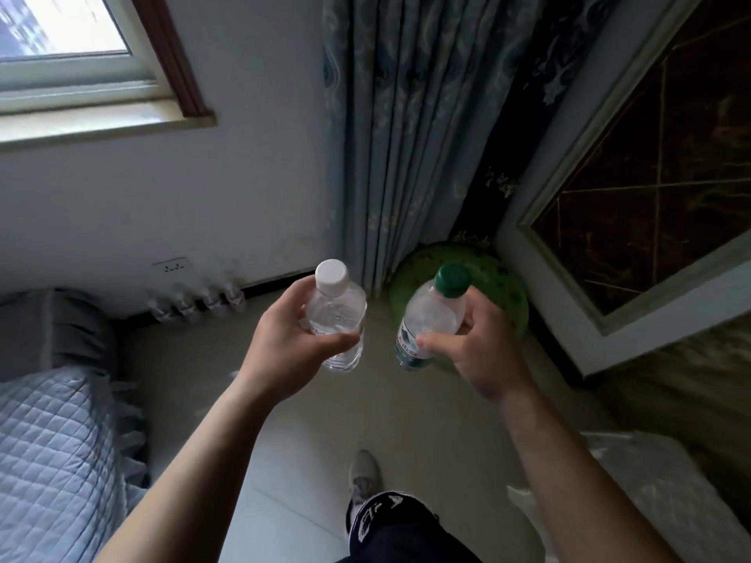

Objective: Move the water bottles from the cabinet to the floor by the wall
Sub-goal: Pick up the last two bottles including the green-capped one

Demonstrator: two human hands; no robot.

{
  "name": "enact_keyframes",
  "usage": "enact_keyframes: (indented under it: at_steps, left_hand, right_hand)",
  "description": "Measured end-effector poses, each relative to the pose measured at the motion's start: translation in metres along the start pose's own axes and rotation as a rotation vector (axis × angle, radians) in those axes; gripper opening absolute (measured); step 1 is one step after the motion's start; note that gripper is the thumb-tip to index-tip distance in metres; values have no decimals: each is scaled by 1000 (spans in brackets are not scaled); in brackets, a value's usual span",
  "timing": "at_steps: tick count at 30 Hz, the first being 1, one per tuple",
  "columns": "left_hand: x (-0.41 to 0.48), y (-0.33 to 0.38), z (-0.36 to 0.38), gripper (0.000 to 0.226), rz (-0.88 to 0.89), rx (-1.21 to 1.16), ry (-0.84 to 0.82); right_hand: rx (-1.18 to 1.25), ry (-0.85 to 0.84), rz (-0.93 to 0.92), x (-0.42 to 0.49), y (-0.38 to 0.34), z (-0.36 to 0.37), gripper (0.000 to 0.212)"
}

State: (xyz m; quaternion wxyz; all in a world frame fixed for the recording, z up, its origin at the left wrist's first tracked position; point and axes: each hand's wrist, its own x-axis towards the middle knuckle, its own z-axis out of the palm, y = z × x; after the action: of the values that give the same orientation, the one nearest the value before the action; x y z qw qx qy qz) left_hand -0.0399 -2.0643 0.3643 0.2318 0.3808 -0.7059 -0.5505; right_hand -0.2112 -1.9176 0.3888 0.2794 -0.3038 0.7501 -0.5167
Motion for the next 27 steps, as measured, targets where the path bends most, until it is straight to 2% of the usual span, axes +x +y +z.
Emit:
enact_keyframes:
  at_steps: [9,16,22,27]
  left_hand:
    - [99,-9,-50,63,-39,-17,81]
    - [156,-22,-122,62,-69,3,113]
    - [208,-46,-195,61,-83,6,79]
    - [247,-66,-250,61,-97,11,36]
  right_hand:
    - [-20,-99,-51,121,-26,54,47]
    - [-36,-130,-45,179,-49,123,45]
    - [-7,-99,-9,220,-65,205,47]
    - [-10,-10,28,251,-78,270,47]
